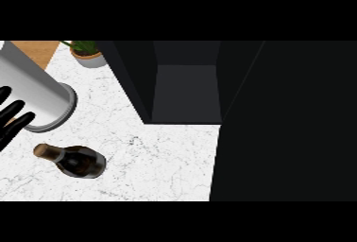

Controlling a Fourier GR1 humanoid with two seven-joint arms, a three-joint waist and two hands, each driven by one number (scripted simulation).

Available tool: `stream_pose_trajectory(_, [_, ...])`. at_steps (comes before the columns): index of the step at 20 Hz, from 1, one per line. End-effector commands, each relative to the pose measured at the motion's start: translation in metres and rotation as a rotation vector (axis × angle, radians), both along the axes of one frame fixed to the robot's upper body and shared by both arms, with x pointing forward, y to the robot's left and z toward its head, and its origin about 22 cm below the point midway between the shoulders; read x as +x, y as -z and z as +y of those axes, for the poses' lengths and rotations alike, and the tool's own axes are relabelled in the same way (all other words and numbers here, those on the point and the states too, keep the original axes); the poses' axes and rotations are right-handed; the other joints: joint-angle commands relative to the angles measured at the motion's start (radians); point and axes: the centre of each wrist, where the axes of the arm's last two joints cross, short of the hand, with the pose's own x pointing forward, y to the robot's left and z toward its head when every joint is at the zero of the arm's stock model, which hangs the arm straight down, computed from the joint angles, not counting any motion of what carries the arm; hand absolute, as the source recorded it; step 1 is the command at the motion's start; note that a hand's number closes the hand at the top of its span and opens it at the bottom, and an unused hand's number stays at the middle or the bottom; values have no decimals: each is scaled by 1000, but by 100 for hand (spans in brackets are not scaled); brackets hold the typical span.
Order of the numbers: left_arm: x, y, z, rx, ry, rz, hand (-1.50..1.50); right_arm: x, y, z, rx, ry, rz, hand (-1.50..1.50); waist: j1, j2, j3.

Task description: Pick up the wine, place it into the cabinet and close the cabinet

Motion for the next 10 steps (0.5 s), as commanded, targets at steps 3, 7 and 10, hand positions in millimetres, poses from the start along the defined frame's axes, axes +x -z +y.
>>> stream_pose_trajectory(3, [-17, -17, 4, -23, 54, -106, -150, -40, -41, -8, 38, -17, -63, -150, -4, 5, 0])
stream_pose_trajectory(7, [-11, -16, 33, 1, 27, -98, -150, -36, -39, -12, 27, -19, -81, -150, -4, 6, 0])
stream_pose_trajectory(10, [3, -20, 56, -38, -8, -104, -150, -32, -31, 3, 54, -34, -72, -150, -12, 7, 0])
